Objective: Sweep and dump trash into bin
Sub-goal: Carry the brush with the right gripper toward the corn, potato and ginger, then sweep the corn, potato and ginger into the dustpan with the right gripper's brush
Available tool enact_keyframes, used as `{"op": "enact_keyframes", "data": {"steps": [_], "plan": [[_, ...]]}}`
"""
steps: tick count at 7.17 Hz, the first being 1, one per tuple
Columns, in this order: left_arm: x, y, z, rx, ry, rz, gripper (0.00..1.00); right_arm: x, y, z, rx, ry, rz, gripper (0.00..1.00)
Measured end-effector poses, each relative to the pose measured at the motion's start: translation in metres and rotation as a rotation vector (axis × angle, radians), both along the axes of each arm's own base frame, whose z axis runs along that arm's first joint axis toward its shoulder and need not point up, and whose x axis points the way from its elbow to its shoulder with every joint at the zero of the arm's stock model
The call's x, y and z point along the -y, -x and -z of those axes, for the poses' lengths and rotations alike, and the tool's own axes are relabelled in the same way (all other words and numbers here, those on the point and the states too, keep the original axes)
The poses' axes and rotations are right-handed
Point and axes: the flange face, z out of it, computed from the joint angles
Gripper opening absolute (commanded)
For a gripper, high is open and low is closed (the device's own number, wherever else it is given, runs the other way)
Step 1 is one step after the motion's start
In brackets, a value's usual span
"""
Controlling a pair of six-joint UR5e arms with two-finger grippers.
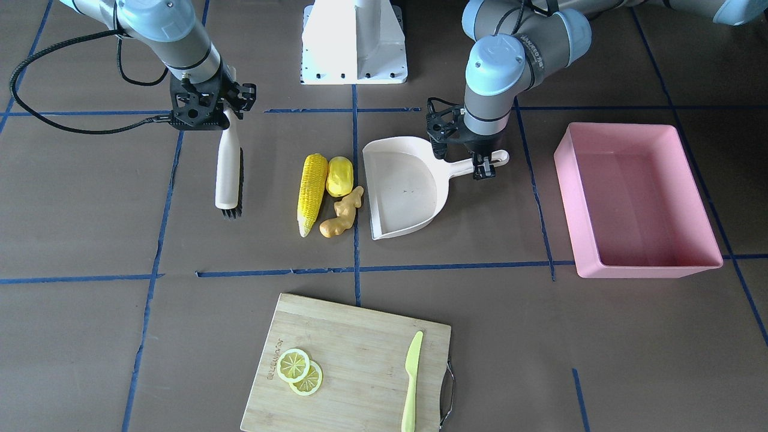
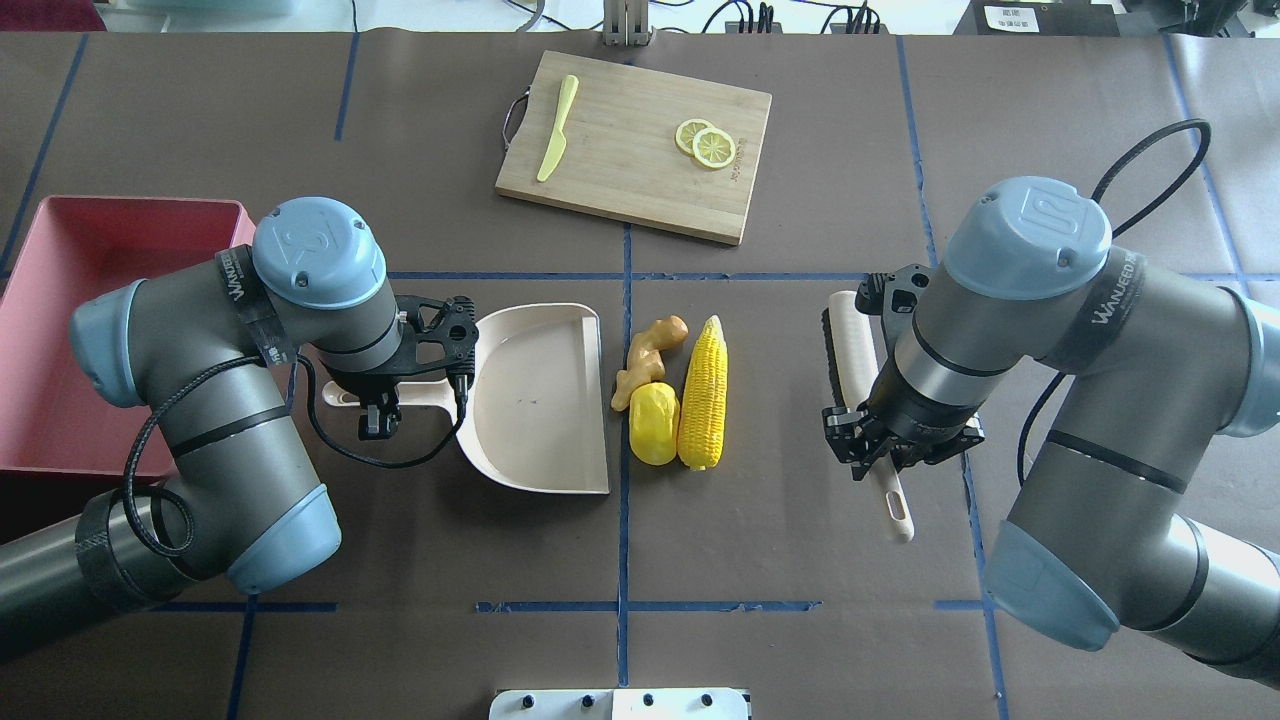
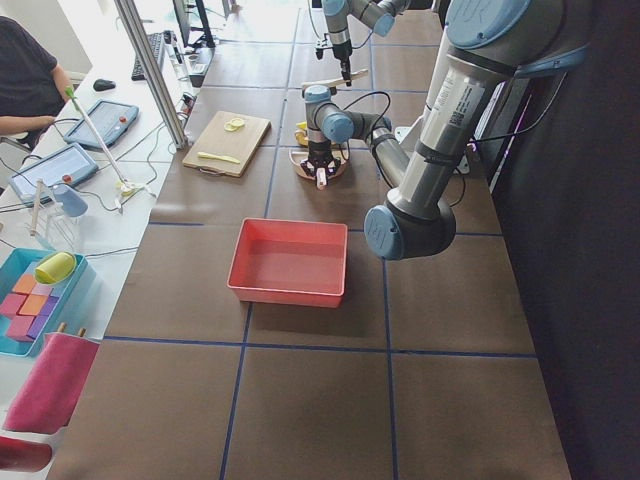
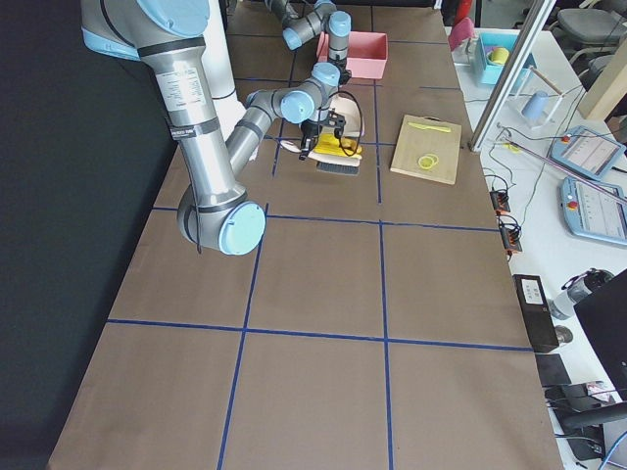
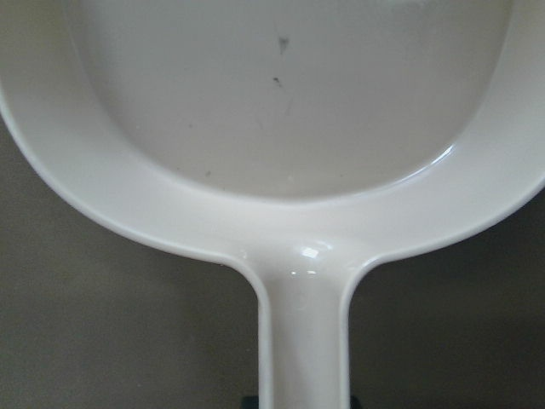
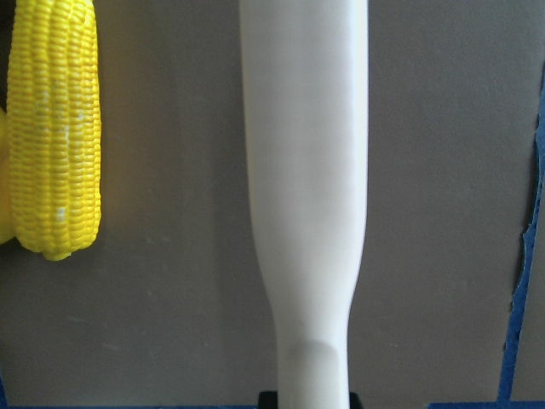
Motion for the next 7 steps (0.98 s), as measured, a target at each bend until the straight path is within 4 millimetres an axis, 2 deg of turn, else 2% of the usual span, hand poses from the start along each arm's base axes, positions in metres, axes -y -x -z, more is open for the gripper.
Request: {"op": "enact_keyframes", "data": {"steps": [4, 5, 7], "plan": [[0.0, -0.004, 0.003, 0.001, -0.004, -0.001, 0.0, -0.013, 0.082, -0.004, -0.082, -0.01, 0.023, 0.0], [0.0, -0.005, 0.002, 0.001, -0.003, -0.001, 0.0, -0.013, 0.101, -0.001, -0.097, -0.012, 0.022, 0.0], [-0.001, -0.005, 0.001, 0.003, -0.002, -0.002, 0.0, -0.008, 0.135, 0.018, -0.094, -0.009, 0.014, 0.0]]}}
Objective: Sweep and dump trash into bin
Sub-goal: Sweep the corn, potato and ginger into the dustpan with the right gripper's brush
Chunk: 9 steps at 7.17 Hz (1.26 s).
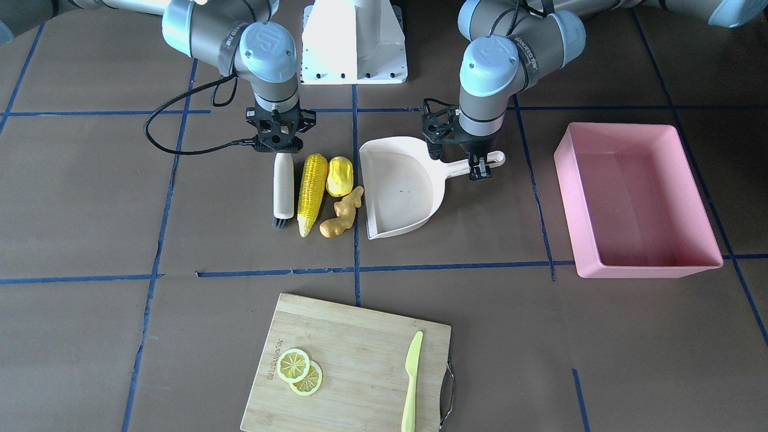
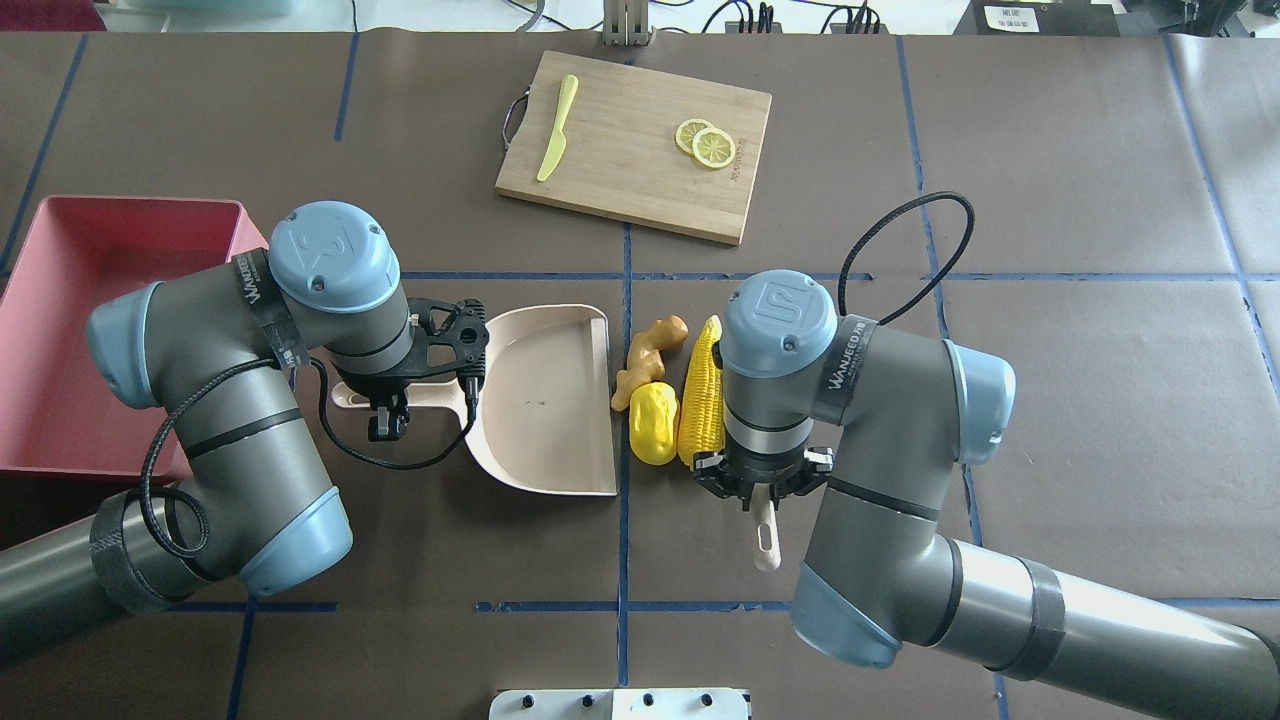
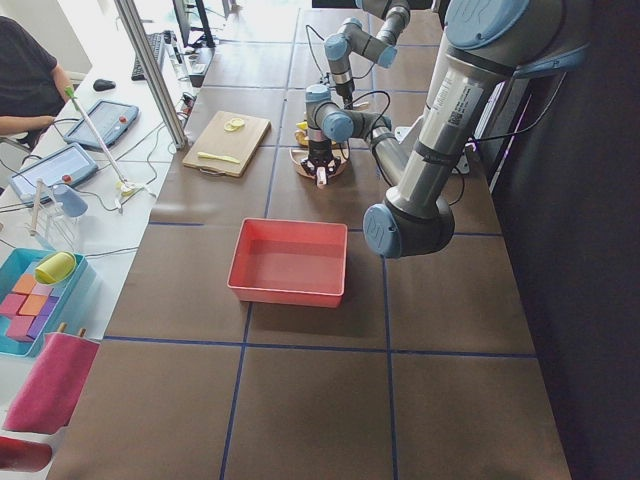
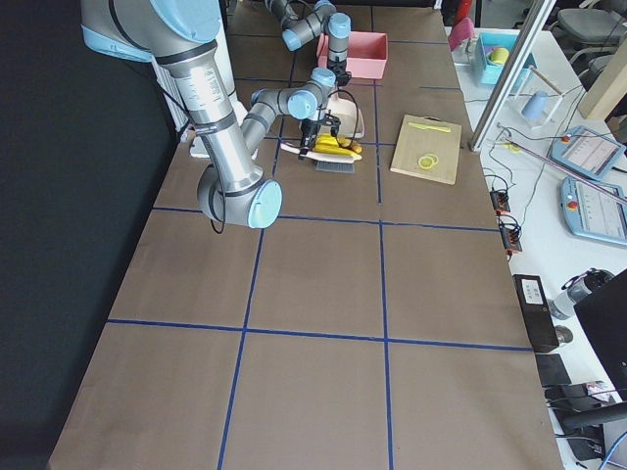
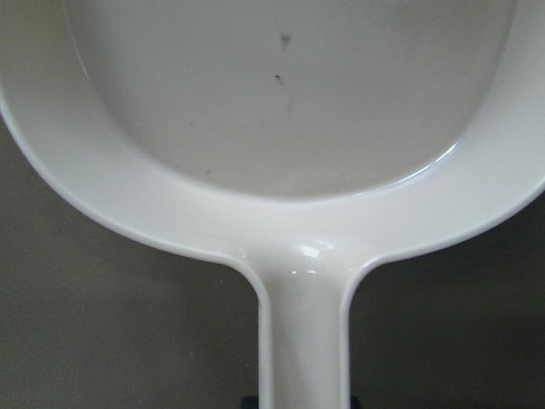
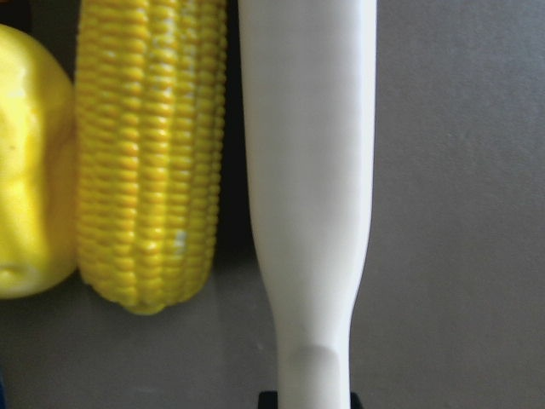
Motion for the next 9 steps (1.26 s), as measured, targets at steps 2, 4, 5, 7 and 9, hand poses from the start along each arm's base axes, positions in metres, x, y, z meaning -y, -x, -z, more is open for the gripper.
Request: {"op": "enact_keyframes", "data": {"steps": [2, 4, 5, 7, 9], "plan": [[0.0, 0.0, 0.001, 0.0, -0.001, 0.0, 0.0, 0.001, 0.032, 0.02, 0.042, 0.004, -0.02, 0.0], [-0.001, -0.003, 0.003, -0.001, -0.001, 0.004, 0.0, 0.0, 0.055, 0.046, 0.069, 0.004, -0.022, 0.0], [-0.001, -0.005, 0.005, 0.0, -0.005, 0.012, 0.0, -0.003, 0.065, 0.059, 0.078, 0.005, -0.019, 0.0], [-0.005, -0.011, 0.008, 0.004, -0.006, 0.021, 0.0, -0.008, 0.081, 0.075, 0.103, 0.004, -0.015, 0.0], [-0.009, -0.014, 0.009, 0.004, -0.002, 0.024, 0.0, -0.013, 0.091, 0.087, 0.132, 0.005, -0.019, 0.0]]}}
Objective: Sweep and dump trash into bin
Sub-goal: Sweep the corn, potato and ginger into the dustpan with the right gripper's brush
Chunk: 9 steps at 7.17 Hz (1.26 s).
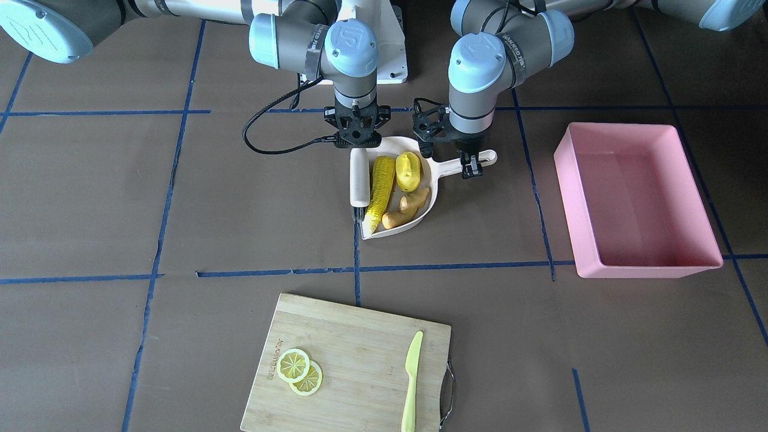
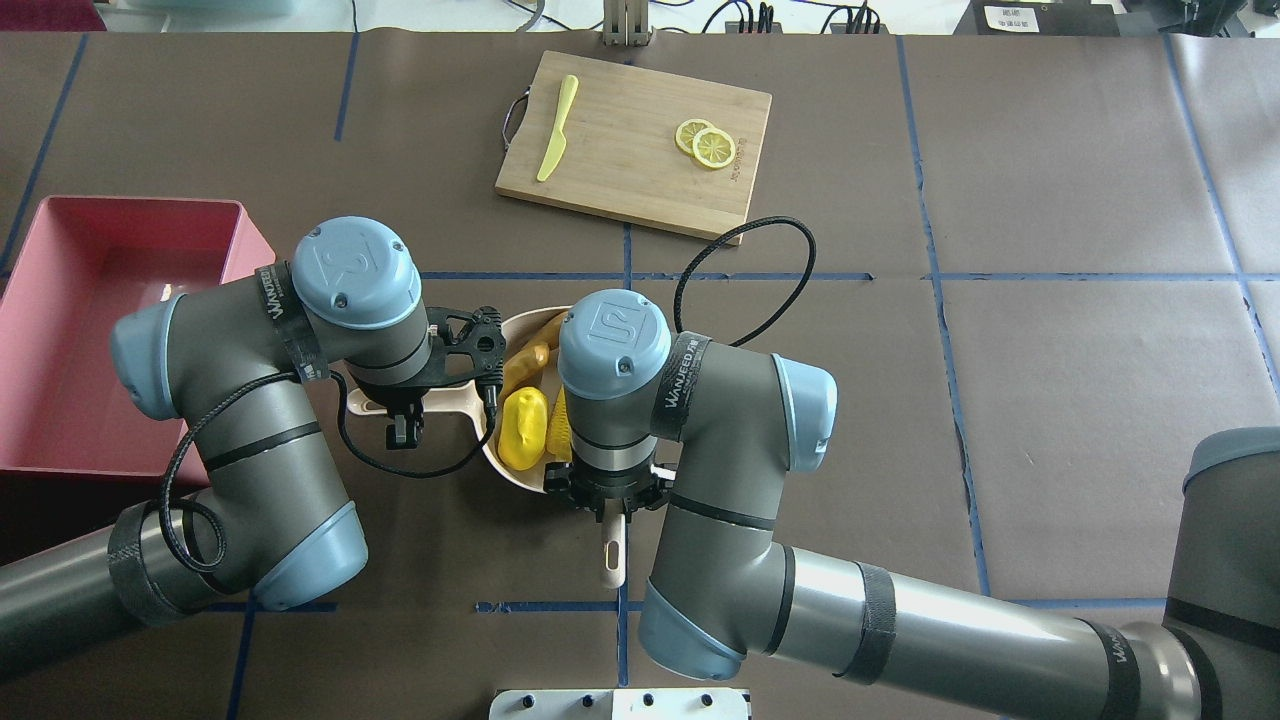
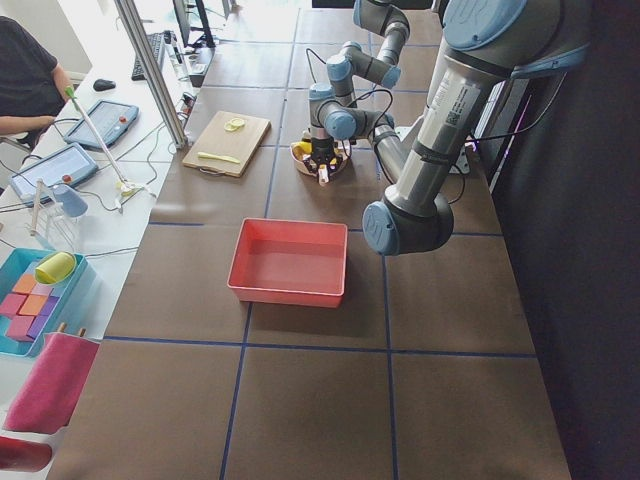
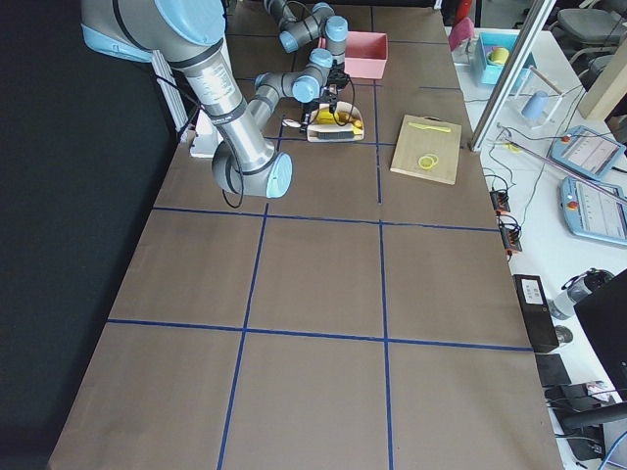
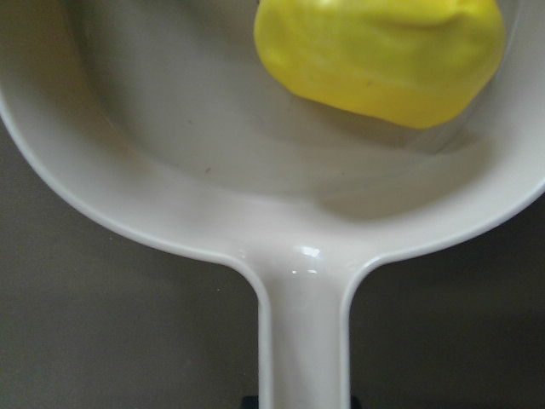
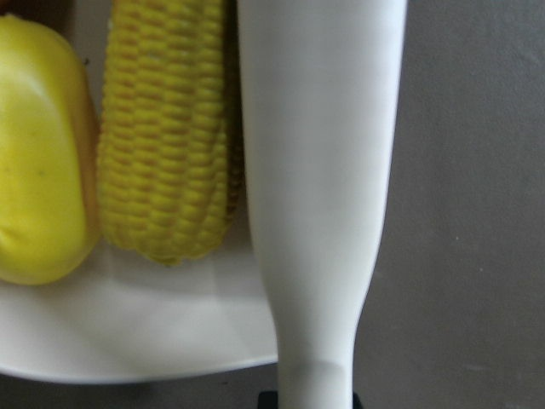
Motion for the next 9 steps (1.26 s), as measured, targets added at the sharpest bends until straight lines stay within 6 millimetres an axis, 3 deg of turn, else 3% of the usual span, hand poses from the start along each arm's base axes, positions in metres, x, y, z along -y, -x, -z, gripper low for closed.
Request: {"op": "enact_keyframes", "data": {"steps": [3, 9], "plan": [[-0.004, -0.004, 0.0, -0.001, 0.009, 0.002, 0.0, -0.004, 0.004, 0.018, 0.023, -0.004, 0.0, 0.0], [-0.004, -0.007, 0.0, -0.028, 0.009, 0.009, 0.0, 0.0, -0.007, 0.022, 0.04, -0.01, -0.007, 0.0]]}}
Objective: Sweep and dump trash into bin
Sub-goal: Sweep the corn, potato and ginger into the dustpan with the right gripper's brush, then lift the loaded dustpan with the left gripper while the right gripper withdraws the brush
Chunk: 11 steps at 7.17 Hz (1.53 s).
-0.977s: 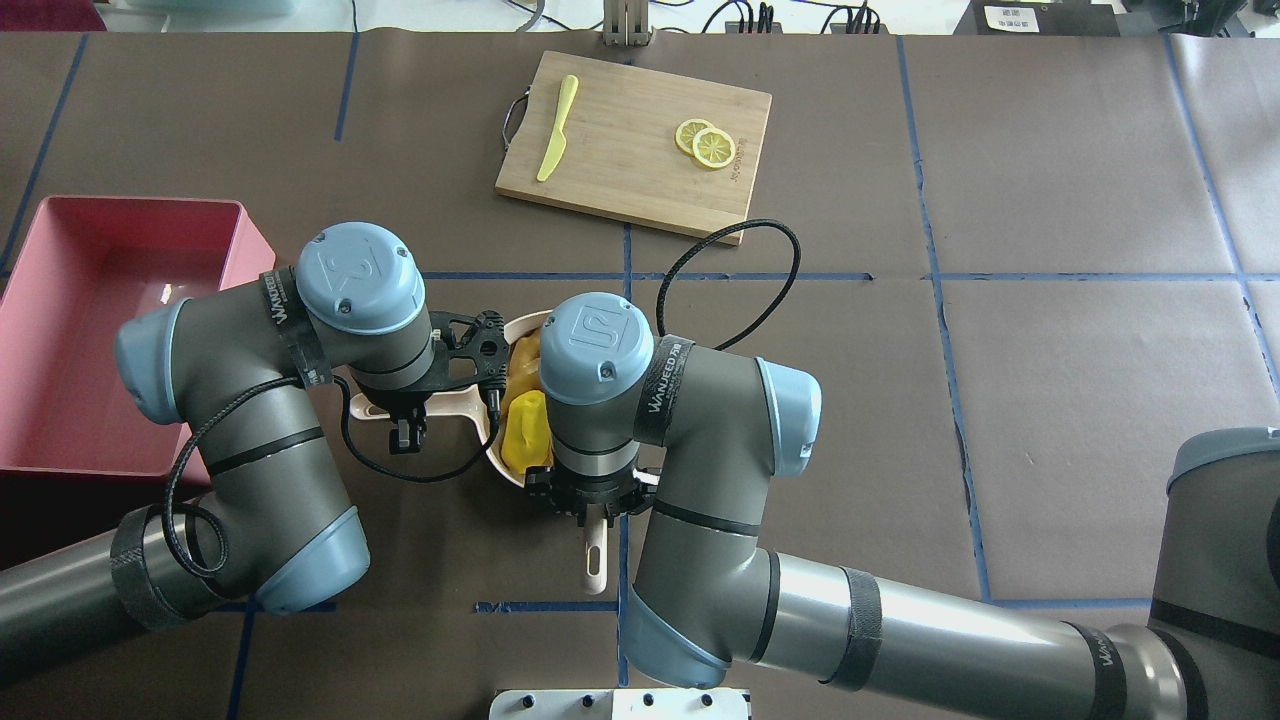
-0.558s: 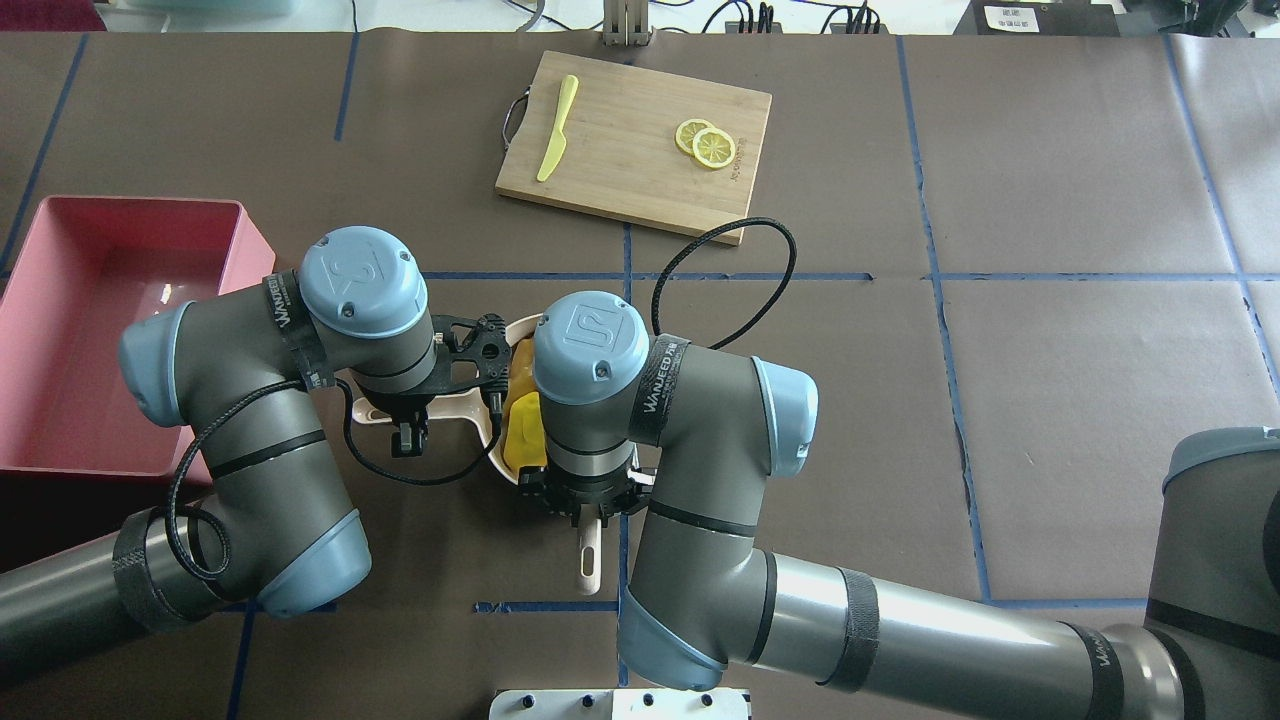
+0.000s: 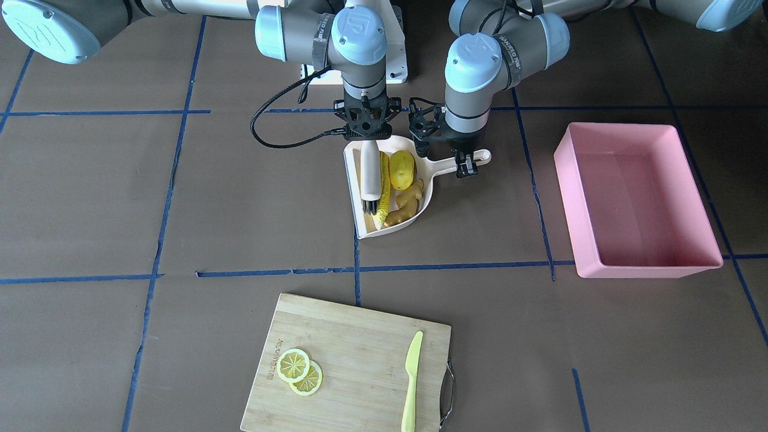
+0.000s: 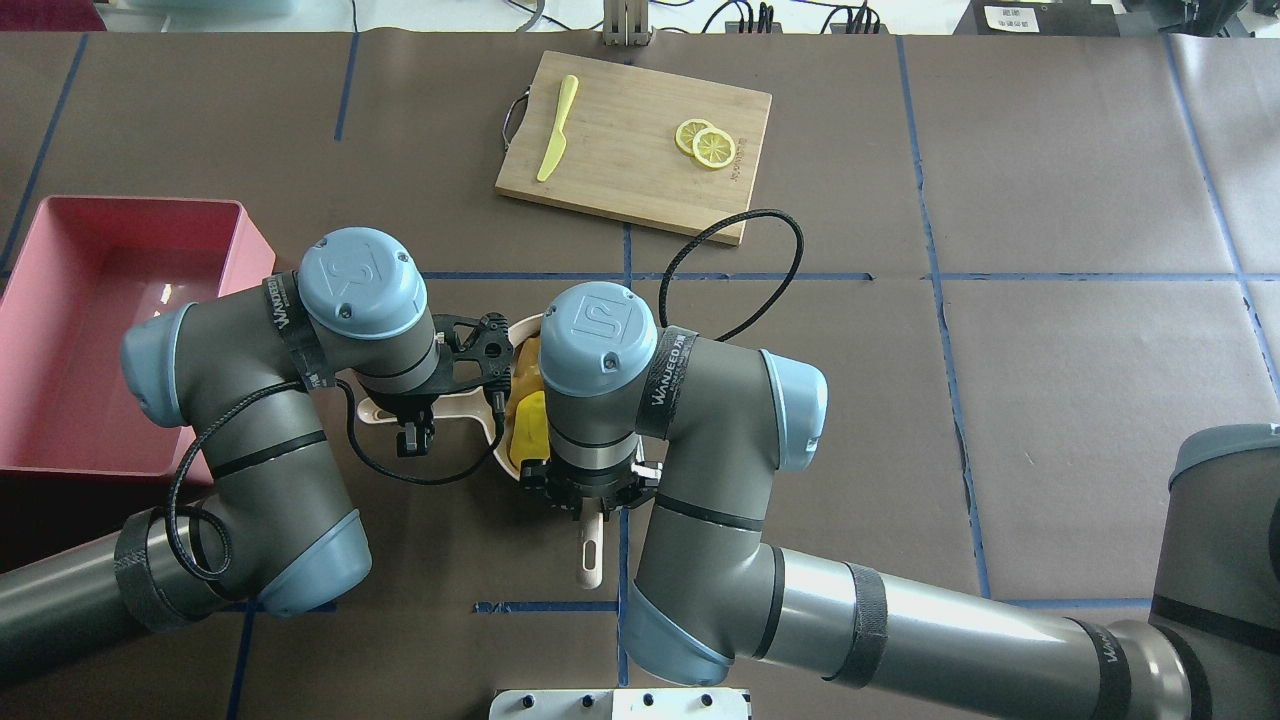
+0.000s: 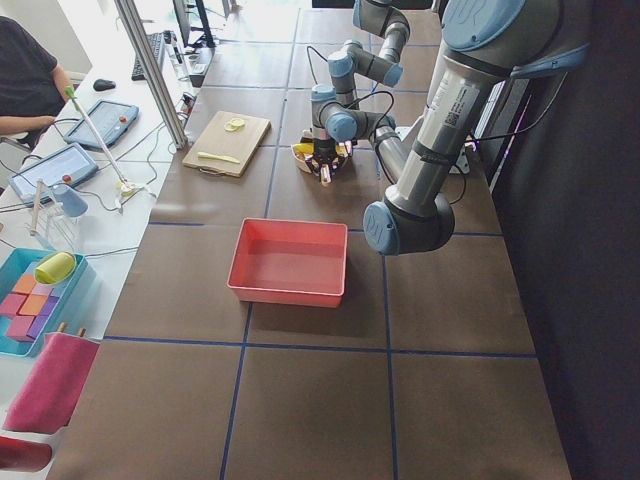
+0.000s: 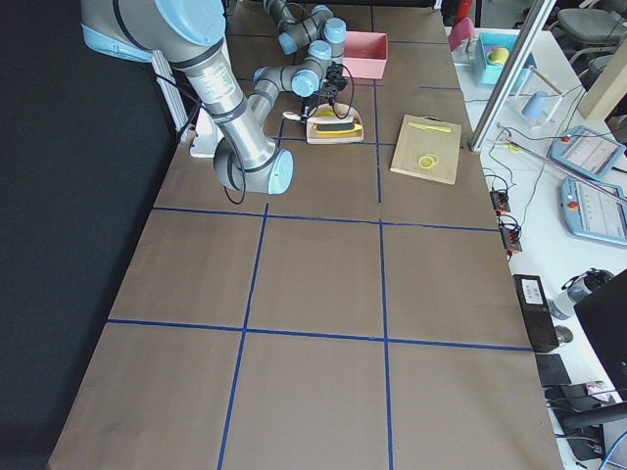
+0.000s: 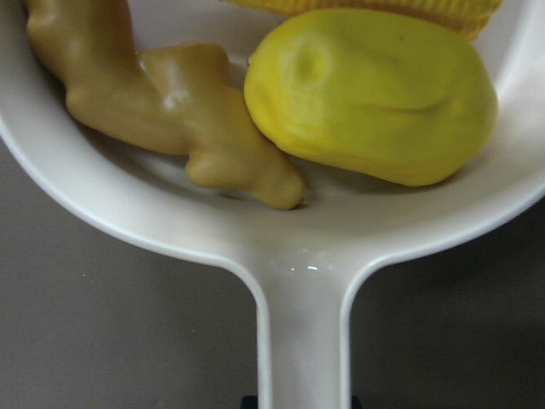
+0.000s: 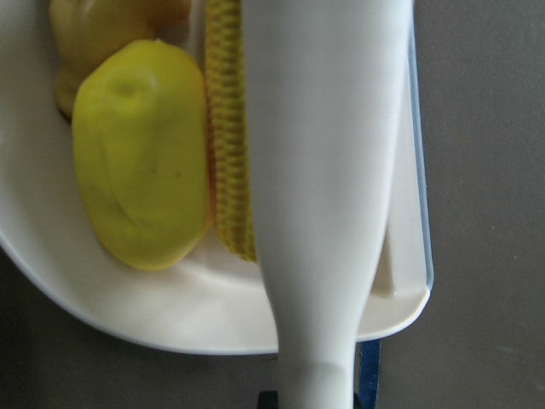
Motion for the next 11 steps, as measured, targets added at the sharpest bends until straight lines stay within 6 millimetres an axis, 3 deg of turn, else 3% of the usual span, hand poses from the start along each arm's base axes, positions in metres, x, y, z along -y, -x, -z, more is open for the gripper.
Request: {"op": "enact_keyframes", "data": {"steps": [3, 6, 11], "plan": [[0.0, 0.0, -0.002, -0.003, 0.001, 0.0, 0.0, -0.003, -0.011, 0.001, 0.017, -0.003, 0.001, 0.0], [0.001, 0.001, -0.003, -0.009, -0.002, 0.001, 0.0, -0.012, -0.037, -0.007, 0.037, -0.007, 0.002, 0.0], [0.003, 0.002, 0.0, -0.066, -0.005, 0.036, 0.0, -0.011, -0.082, -0.011, 0.005, 0.005, -0.016, 0.0]]}}
